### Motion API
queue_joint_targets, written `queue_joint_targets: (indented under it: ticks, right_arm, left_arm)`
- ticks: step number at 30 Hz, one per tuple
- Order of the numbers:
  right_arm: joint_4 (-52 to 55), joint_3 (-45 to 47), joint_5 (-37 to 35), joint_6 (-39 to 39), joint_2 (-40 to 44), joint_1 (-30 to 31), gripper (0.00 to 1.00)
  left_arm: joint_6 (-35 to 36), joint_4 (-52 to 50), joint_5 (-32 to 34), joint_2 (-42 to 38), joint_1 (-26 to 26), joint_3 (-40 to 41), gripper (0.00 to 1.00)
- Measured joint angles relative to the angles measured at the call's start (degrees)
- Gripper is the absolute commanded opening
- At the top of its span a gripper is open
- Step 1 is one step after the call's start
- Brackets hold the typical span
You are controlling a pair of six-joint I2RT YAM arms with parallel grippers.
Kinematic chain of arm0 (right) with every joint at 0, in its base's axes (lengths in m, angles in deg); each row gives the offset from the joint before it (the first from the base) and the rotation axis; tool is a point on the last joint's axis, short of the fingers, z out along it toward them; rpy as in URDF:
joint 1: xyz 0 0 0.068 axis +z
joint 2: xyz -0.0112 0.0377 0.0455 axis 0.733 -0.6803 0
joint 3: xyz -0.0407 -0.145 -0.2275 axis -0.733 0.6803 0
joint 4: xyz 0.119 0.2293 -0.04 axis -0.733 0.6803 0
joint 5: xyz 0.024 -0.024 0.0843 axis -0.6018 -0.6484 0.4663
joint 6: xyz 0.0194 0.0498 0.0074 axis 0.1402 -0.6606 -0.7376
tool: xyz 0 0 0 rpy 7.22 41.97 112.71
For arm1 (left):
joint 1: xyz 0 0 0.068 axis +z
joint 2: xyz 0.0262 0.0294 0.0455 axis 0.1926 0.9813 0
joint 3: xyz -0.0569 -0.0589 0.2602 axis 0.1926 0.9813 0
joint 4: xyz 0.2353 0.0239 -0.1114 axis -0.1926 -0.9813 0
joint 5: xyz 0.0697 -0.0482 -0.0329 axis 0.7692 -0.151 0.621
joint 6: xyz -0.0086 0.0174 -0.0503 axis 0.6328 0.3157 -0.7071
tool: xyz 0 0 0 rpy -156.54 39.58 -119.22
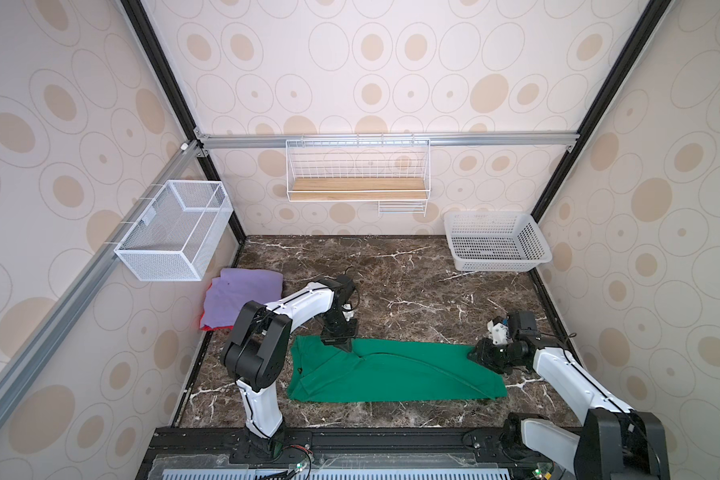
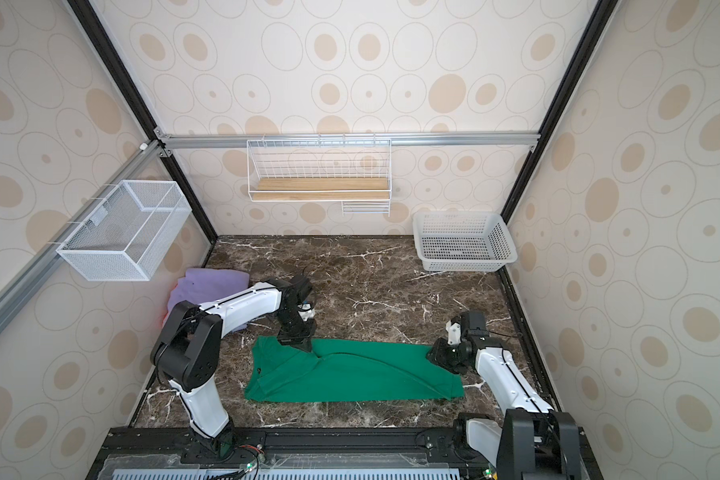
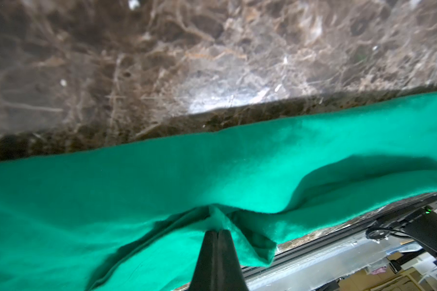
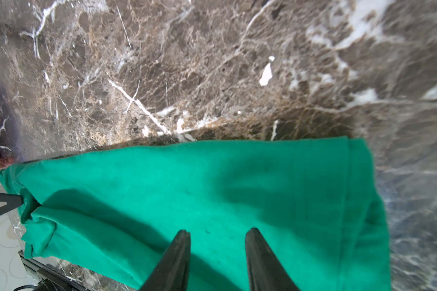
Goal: Fold and stack t-shirts
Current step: Smooth out the T-shirt at the center of the board.
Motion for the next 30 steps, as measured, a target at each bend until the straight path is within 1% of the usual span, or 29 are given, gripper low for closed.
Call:
queue_joint_targets:
  ticks: [4,9,16,20,25,27,29,30]
  right_arm:
    - [-0.5,0.3,0.0,0.0,-0.1,0.0,0.41]
    - [-1.0,1.0,0.0,0.0,-0.2,0.0,0.41]
    - [-1.2,1.0,0.4,0.0,-0.3,0.0,0.41]
    - [-1.2,1.2,0.4,0.0,0.0,0.0,0.41]
    - [-1.3,1.7,0.5,0.0,0.0,0.0,0.41]
    - [-1.6,1.7,0.7,0.0,-0.5,0.0,0.41]
    - [-1.9,1.7,1.2,0.0,-1.6,0.0,0.41]
    - [-1.9,1.6,1.5,0.0,-2.2,0.0,0.41]
  left_arm:
    - [0.5,-1.2,0.9,-1.1,0.0,0.5,0.00]
    - [0.6,-2.3,1.5,-5.5,-0.1,2.7,0.00]
    - [0.5,-3.0,1.6,-8.4,-2.6,5.0,0.00]
    - [-0.7,-5.6,2.1,-12.7,-6.4,7.5,0.00]
    - [-5.9,-7.4,1.9,-22.7,-13.7,12.3,0.00]
    - [-8.2,-7.0,1.3,-25.0,-15.8,14.9,0.00]
    - [-10.4,-6.0,0.3,-25.5,-17.2,17.7,0.00]
    - [-11.4,-5.2,-0.3,-25.2,-17.9,19.1,0.04]
